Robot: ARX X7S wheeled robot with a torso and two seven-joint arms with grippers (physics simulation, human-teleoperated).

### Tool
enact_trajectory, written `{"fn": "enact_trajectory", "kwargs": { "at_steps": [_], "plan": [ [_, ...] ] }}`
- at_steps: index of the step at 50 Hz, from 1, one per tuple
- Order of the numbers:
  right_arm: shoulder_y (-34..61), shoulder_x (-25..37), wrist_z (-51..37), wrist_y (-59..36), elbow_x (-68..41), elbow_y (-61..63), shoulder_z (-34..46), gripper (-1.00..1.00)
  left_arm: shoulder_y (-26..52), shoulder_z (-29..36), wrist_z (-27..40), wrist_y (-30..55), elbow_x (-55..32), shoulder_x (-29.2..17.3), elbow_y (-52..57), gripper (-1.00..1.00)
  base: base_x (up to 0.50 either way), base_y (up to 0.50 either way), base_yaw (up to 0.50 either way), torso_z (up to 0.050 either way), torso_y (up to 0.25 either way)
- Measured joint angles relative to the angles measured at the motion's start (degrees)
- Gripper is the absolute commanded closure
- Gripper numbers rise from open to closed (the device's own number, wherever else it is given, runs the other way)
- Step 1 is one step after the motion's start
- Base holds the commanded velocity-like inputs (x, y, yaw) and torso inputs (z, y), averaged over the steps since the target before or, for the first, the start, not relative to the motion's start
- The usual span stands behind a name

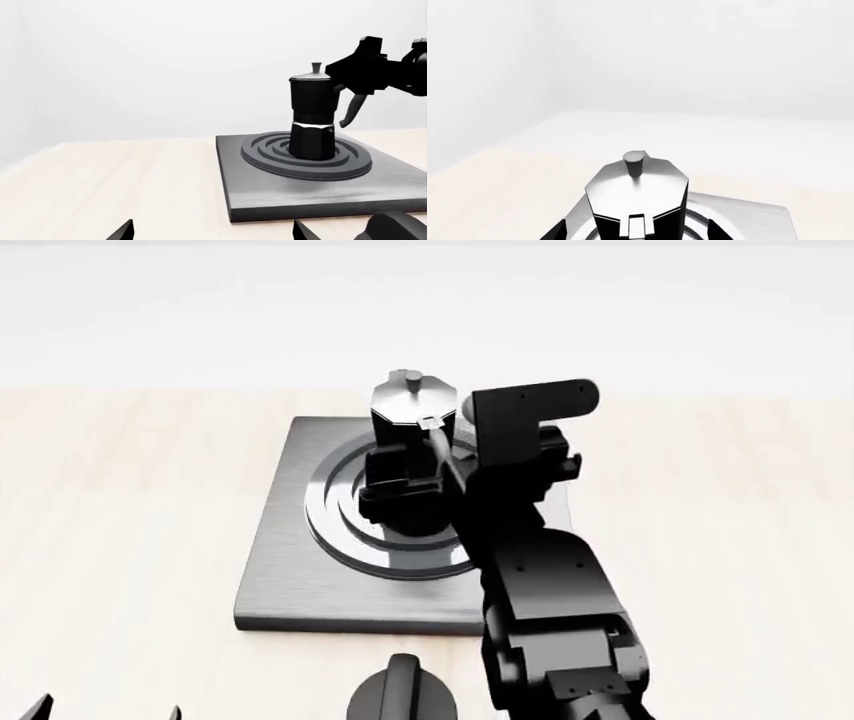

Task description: Put the moka pot on the stove.

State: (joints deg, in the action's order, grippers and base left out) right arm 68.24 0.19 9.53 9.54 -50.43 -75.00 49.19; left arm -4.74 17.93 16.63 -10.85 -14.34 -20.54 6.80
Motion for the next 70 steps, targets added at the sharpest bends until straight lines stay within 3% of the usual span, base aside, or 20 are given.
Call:
{"fn": "enact_trajectory", "kwargs": {
  "at_steps": [17,44,70],
  "plan": [
    [-1.35,0.81,0.85,3.99,0.98,1.61,-0.99,-1.00,0.01,0.40,0.23,0.02,0.18,-0.15,0.23,-1.00,0.00,0.00,0.00,0.000,0.000],
    [-13.87,18.69,-17.42,-2.75,2.72,47.11,2.36,-1.00,0.82,0.99,0.28,0.14,-0.02,-0.16,0.03,-1.00,0.00,0.00,0.00,0.000,0.000],
    [-19.09,28.73,-27.67,-5.45,5.32,71.71,4.03,-1.00,0.98,1.49,0.28,0.01,-0.23,-0.41,0.09,-1.00,0.00,0.00,0.00,0.000,0.000]
  ]
}}
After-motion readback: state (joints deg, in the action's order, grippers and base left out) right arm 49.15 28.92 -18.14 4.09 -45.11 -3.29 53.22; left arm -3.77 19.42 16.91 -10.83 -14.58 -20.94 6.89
